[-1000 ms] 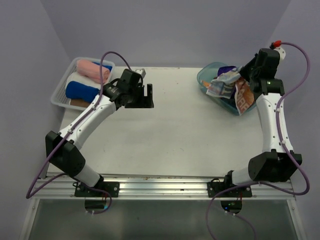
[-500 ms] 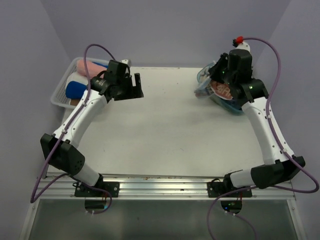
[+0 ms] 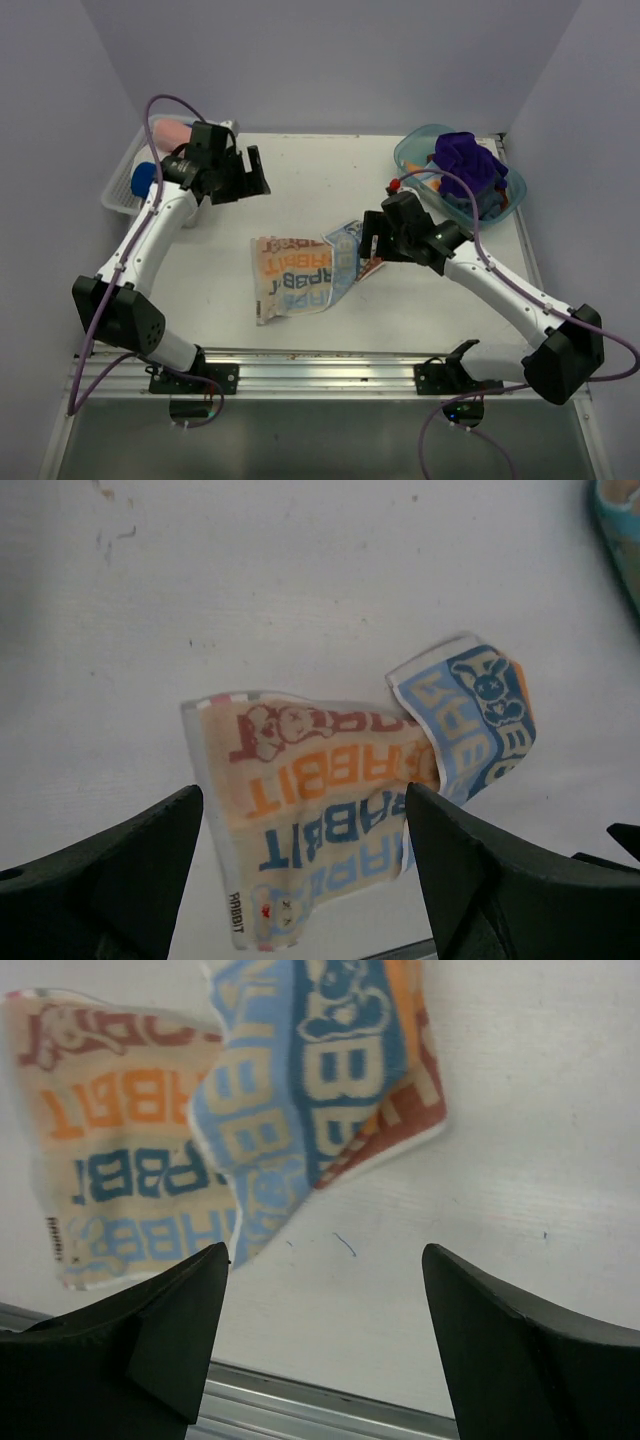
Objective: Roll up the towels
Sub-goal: Move the towel to the center of the board, then flatten the towel
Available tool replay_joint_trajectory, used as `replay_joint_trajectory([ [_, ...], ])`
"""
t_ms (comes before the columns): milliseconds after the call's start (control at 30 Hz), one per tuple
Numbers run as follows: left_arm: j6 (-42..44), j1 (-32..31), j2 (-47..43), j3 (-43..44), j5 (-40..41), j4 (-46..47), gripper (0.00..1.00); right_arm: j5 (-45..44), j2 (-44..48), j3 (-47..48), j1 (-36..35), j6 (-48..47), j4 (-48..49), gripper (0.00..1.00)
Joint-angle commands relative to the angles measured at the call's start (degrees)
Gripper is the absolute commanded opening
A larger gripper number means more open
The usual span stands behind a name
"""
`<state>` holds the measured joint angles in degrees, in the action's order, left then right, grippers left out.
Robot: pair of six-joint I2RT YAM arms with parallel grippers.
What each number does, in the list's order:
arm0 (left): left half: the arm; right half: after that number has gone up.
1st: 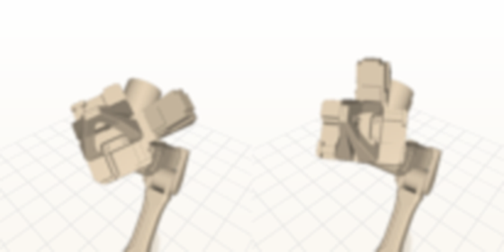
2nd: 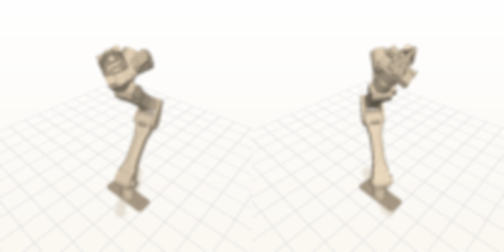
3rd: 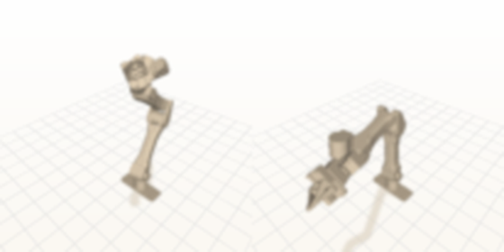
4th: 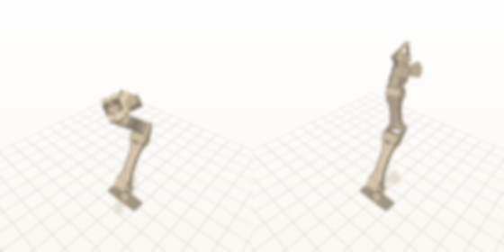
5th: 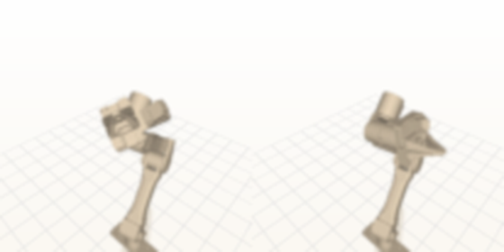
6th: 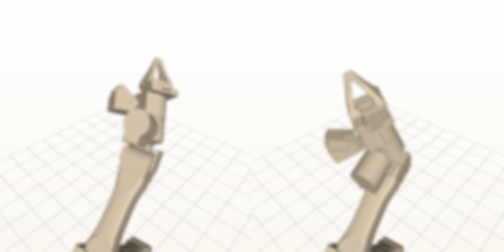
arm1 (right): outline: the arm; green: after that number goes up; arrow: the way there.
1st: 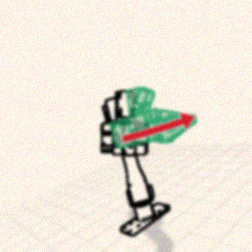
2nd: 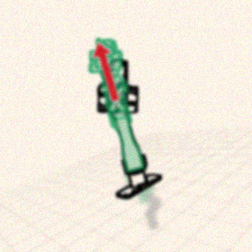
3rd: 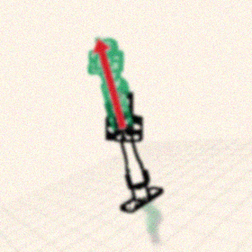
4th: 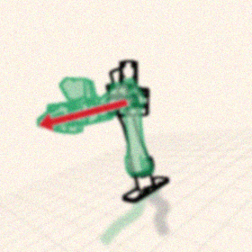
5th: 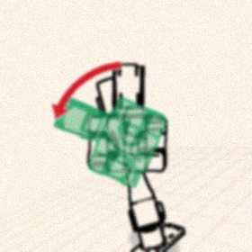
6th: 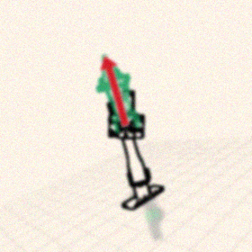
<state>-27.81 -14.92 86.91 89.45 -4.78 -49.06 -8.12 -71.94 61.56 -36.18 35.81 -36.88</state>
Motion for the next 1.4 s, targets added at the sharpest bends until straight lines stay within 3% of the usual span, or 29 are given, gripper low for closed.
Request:
replay_joint_trajectory([
  [0,0.39,-0.46,-0.87,-7.08,-4.80,1.24,0.86,-2.95,5.23,-1.52,1.29,2.51,-1.70,0.82],
  [200,-3.82,-5.55,-7.09,-22.90,-1.57,2.65,0.85,-0.23,5.15,-7.31,3.66,6.02,-1.44,0.82],
  [333,-8.39,-8.89,-11.49,-33.17,2.39,2.30,0.82,3.89,3.22,-11.63,6.38,7.69,3.03,0.76],
  [533,-11.03,-9.60,-10.54,-40.74,4.51,4.75,0.79,6.10,-6.52,-9.45,9.47,6.03,7.17,0.71],
  [800,-10.95,-9.60,-4.83,-44.27,6.71,9.06,0.73,6.63,-18.05,-6.28,10.08,4.97,10.95,0.69],
  [900,-10.68,-9.60,-3.51,-44.89,7.23,9.77,0.66,5.66,-20.69,-5.93,10.26,5.23,12.54,0.61],
  [933,-10.68,-9.60,-2.90,-45.24,7.32,9.94,0.61,5.40,-21.30,-5.66,10.43,5.23,12.97,0.51],
  [1000,-10.33,-9.60,-2.28,-45.42,7.24,10.47,0.53,4.08,-22.79,-5.14,10.61,5.41,13.07,0.40],
  [1100,-9.72,-9.60,-0.96,-45.24,6.54,11.96,0.25,3.90,-24.12,-4.26,11.22,5.41,13.42,0.12],
  [1133,-9.63,-9.60,-0.17,-44.81,6.45,12.23,0.05,3.90,-24.12,-3.91,11.40,5.32,13.24,0.05],
  [1167,-9.37,-9.60,0.36,-44.19,6.45,12.23,0.00,3.73,-23.77,-3.56,11.75,5.23,13.07,0.00],
  [1367,-6.12,-7.50,0.01,-31.20,6.36,9.07,0.00,0.04,-18.24,3.90,14.64,2.34,9.03,0.00],
])
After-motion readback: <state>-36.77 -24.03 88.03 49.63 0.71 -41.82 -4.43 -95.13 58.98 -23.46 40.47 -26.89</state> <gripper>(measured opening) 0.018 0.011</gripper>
